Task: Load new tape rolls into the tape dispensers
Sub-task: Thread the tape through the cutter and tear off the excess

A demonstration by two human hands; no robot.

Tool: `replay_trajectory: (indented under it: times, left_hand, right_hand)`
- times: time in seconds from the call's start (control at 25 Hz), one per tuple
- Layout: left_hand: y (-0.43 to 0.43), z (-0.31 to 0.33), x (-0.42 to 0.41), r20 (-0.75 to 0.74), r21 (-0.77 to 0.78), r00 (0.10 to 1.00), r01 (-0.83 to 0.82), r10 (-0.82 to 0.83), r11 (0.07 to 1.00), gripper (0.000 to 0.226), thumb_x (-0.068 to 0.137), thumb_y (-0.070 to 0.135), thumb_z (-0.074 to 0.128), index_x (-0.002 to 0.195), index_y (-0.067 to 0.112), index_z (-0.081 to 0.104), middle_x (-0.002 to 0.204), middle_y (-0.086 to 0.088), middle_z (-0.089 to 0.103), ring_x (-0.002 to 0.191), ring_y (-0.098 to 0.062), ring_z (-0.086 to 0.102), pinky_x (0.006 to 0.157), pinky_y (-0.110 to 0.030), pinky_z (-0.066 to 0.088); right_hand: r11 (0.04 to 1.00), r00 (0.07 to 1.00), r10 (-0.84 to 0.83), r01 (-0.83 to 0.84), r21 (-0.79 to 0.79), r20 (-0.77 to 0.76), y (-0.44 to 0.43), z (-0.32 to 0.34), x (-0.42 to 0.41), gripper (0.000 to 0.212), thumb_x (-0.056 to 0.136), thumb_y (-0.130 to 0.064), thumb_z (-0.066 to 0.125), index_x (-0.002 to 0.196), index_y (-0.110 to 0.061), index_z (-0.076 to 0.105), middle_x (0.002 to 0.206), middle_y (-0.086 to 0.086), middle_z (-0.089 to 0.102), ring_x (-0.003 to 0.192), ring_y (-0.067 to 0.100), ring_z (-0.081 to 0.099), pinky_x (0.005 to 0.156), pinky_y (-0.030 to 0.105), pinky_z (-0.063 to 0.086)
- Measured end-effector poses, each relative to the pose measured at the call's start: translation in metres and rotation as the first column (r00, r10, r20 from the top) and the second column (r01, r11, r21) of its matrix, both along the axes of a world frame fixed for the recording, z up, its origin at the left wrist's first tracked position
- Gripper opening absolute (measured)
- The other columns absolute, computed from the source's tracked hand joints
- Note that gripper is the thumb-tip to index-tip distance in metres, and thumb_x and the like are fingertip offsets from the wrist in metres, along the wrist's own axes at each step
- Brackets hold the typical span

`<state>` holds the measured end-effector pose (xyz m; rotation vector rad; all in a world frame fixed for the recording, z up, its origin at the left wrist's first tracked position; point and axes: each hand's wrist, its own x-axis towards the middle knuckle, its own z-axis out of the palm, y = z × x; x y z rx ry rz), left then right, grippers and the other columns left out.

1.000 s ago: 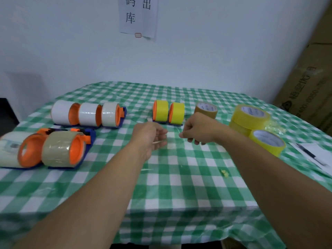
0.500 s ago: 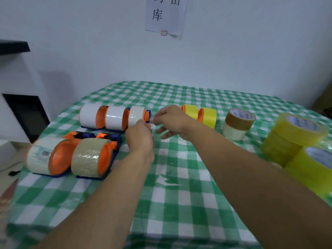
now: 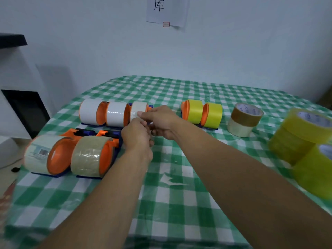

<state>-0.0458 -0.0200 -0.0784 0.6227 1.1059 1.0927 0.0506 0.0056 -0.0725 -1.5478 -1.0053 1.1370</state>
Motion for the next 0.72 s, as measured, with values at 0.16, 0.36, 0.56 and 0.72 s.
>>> replay_trajectory:
  times: [0.16,0.36,0.56,0.72]
  left_hand:
    - [-0.003,0.004,-0.003,0.0,0.059,1.0,-0.028,0.028,0.998,0.027,0.09,0.013,0.048,0.063,0.019,0.049,0.049,0.003,0.043,0.037,-0.01,0.033,0.039,-0.022,0.028]
    - [-0.007,0.035,-0.006,0.099,0.192,0.995,-0.029,0.01,0.981,0.03,0.093,0.014,0.045,0.064,0.018,0.044,0.046,0.005,0.038,0.037,-0.01,0.029,0.037,-0.02,0.024]
    - [-0.007,0.059,0.003,-0.04,0.337,0.996,-0.064,0.082,0.939,0.02,0.092,0.027,0.054,0.075,0.016,0.049,0.064,0.004,0.046,0.056,-0.013,0.038,0.056,-0.03,0.033]
    - [-0.025,0.073,0.013,-0.134,0.383,0.975,0.216,-0.177,0.898,0.036,0.099,0.049,0.05,0.081,0.021,0.065,0.081,0.001,0.067,0.073,-0.015,0.06,0.07,-0.032,0.045]
  right_hand:
    - [0.998,0.986,-0.012,0.023,0.06,-0.165,0.002,-0.006,-0.001,0.033,0.096,-0.008,0.066,0.067,-0.013,0.05,0.061,0.007,0.063,0.055,0.017,0.059,0.055,0.03,0.05]
    - [0.98,0.977,0.022,0.021,0.197,-0.212,-0.02,0.014,0.019,0.028,0.096,-0.004,0.064,0.074,-0.012,0.05,0.07,0.007,0.062,0.063,0.017,0.06,0.059,0.029,0.056]
    - [0.949,0.993,0.055,-0.021,0.314,-0.101,-0.077,0.049,0.039,0.006,0.096,-0.003,0.064,0.091,-0.006,0.062,0.076,0.007,0.062,0.058,0.012,0.058,0.054,0.023,0.054]
    - [0.915,0.995,0.1,-0.101,0.391,0.022,-0.114,0.064,0.047,0.007,0.094,-0.002,0.066,0.1,-0.002,0.067,0.082,0.011,0.066,0.064,0.015,0.061,0.061,0.026,0.058]
